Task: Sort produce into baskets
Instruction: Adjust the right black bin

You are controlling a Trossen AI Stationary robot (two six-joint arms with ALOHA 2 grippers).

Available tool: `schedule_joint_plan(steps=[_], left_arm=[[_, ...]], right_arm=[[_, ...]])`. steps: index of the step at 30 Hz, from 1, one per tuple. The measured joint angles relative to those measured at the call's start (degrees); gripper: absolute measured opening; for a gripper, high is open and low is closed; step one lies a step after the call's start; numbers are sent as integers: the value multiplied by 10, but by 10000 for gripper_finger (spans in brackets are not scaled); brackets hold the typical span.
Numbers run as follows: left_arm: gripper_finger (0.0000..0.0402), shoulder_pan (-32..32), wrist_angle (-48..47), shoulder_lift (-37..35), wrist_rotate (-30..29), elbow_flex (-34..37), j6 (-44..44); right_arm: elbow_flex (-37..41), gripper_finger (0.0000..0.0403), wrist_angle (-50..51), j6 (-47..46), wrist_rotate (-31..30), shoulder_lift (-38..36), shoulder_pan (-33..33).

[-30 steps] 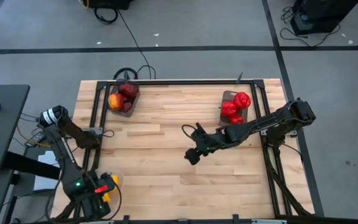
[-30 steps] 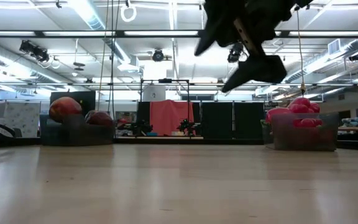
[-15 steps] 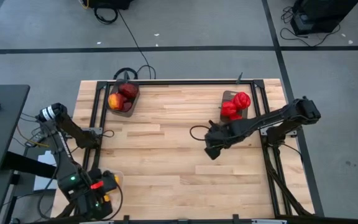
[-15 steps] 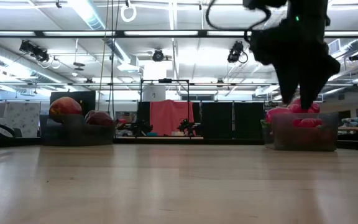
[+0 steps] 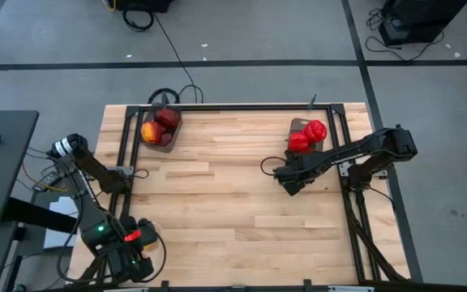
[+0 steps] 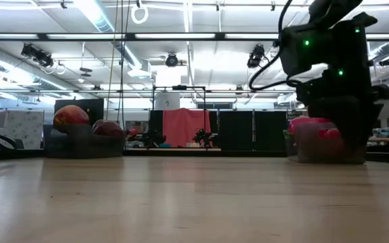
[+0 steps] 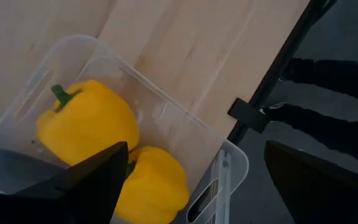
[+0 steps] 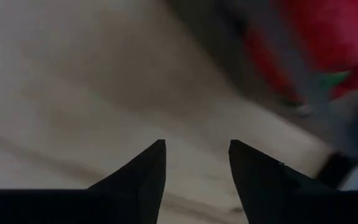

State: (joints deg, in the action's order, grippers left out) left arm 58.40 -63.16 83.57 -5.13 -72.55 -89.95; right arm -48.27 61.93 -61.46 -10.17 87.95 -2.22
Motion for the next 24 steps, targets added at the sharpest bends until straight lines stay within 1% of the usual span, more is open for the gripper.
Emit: schedule_joint_plan(steps=[5, 9, 13, 16, 18, 20, 22, 24], left_arm=[[380, -15, -14, 0, 0, 0, 3], [380, -33, -29, 0, 0, 0, 17], [380, -50, -53, 0, 0, 0, 41], [380, -64, -74, 0, -8, 0, 42], [380, -70, -85, 0, -11, 0, 42], [380, -77, -91, 0, -17, 0, 44], [380, -88, -86, -1, -24, 0, 68], [380, -105, -79, -1, -29, -1, 88]], right_arm=[[5, 176, 19, 24, -52, -17, 48], [6, 174, 31, 65, -90, -44, 99], [6, 174, 46, 109, -104, -76, 148], [6, 174, 45, 120, -82, -110, 167], [6, 174, 6, 124, -34, -138, 162], [6, 173, -92, 153, 12, -161, 140], [5, 171, -197, 166, 23, -166, 121], [3, 166, -261, 170, 8, -152, 127]])
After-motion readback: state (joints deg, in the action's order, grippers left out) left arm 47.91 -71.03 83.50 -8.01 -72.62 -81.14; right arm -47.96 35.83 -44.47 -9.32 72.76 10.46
